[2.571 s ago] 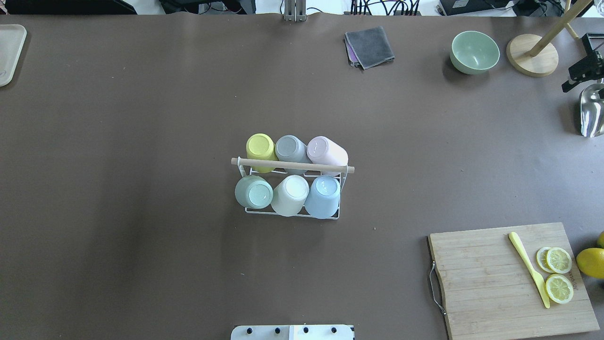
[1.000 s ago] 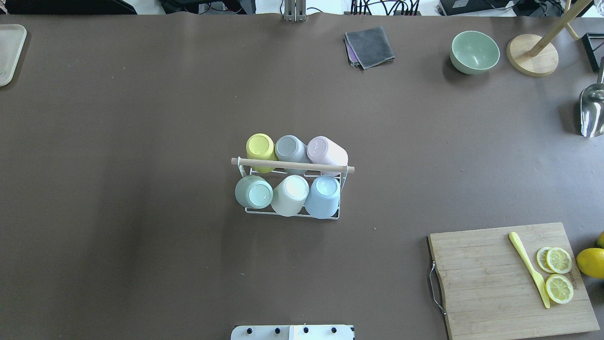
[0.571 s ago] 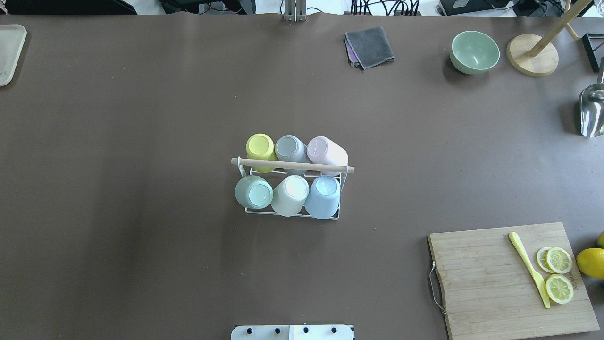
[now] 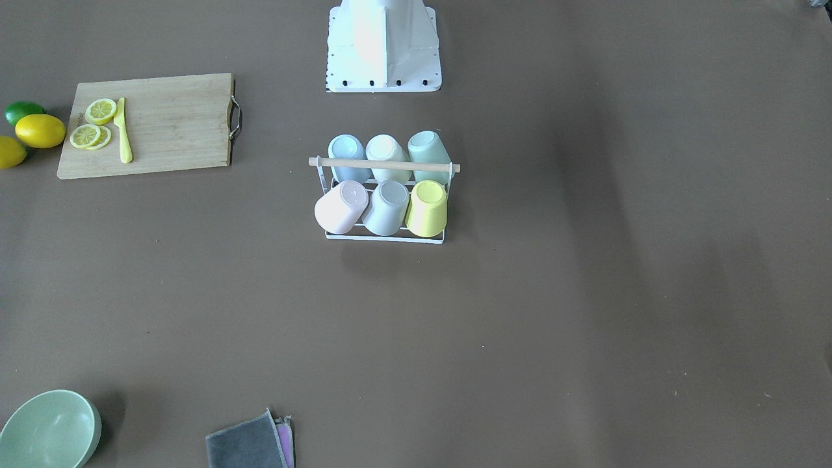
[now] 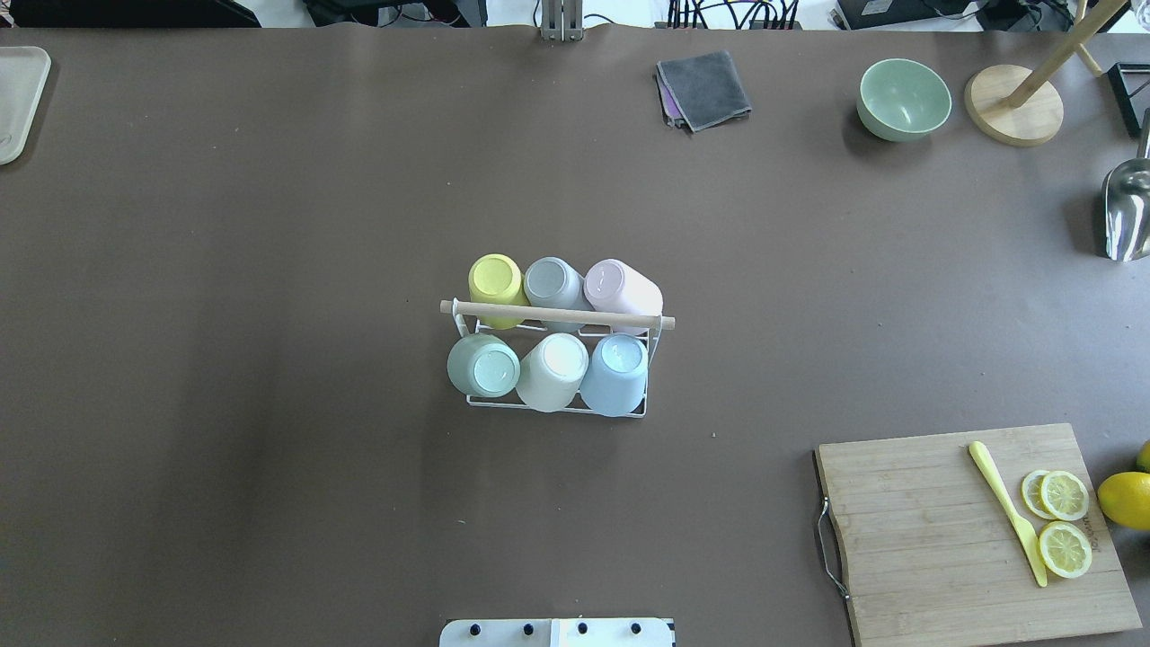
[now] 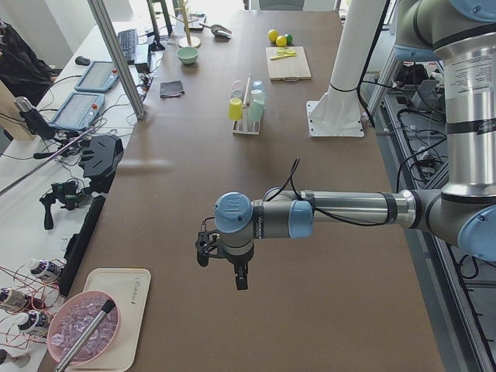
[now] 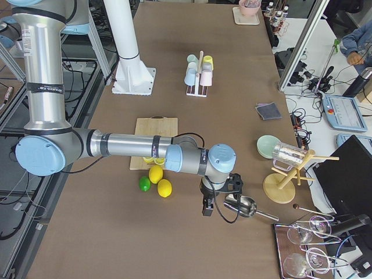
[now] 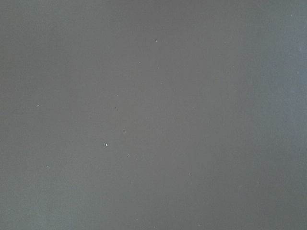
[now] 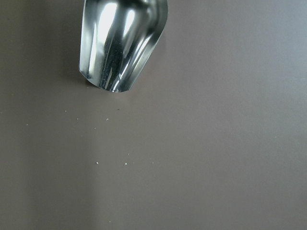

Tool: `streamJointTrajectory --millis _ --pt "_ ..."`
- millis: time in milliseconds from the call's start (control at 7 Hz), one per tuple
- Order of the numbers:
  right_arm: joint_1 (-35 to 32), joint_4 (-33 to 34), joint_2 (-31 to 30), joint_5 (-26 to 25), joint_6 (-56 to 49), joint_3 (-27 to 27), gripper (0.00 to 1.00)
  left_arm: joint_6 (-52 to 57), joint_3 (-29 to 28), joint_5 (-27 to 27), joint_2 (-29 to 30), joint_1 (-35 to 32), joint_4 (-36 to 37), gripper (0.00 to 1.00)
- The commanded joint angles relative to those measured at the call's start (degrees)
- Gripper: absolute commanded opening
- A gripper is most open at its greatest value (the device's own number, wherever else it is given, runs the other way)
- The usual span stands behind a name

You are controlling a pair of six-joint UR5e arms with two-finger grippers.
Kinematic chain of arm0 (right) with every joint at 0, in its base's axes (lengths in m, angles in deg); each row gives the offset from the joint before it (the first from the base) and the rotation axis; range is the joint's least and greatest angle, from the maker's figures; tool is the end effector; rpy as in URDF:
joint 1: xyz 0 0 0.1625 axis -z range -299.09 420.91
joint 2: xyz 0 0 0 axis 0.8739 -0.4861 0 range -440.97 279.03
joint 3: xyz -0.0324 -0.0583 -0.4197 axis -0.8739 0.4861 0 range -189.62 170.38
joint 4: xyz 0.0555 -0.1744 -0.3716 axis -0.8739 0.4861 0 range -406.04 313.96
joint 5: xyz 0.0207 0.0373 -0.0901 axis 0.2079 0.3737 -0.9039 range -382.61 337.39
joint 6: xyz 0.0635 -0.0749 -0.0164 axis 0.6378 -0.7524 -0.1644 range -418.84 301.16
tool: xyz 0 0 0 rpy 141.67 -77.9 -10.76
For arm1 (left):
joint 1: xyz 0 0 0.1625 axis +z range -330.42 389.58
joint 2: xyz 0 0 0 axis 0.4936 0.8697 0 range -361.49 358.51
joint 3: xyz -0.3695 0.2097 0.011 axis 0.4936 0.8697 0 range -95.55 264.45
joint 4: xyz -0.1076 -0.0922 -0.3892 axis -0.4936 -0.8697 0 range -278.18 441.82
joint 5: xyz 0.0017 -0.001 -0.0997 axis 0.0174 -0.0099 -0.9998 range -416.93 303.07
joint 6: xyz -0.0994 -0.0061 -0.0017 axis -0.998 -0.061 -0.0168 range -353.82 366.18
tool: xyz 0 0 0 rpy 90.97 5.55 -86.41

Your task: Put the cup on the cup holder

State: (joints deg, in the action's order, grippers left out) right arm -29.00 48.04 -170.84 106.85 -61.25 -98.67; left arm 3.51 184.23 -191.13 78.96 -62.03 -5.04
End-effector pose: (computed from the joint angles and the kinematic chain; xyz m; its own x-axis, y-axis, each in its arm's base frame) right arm 0.0693 -0.4860 0.6781 0.7714 0.0110 0.6363 0.0340 0.9977 -0.0585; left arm -0.0756 -0.4156 0.6564 0.7136 -0.1020 -0.6931 0.0614 0.9946 -0.0832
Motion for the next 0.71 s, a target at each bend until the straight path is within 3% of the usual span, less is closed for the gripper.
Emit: streamJointTrajectory --millis 0,571 --pt "0.0 -0.22 -0.04 0.1 -0.22 -0.06 1.0 0.03 -0.12 0.0 0.15 0.02 0.02 0.98" --pt "-0.88 -0.22 -0.31 0.1 -0.4 0.11 1.0 0.03 -0.03 0.09 0.15 -0.06 -0.06 0.98"
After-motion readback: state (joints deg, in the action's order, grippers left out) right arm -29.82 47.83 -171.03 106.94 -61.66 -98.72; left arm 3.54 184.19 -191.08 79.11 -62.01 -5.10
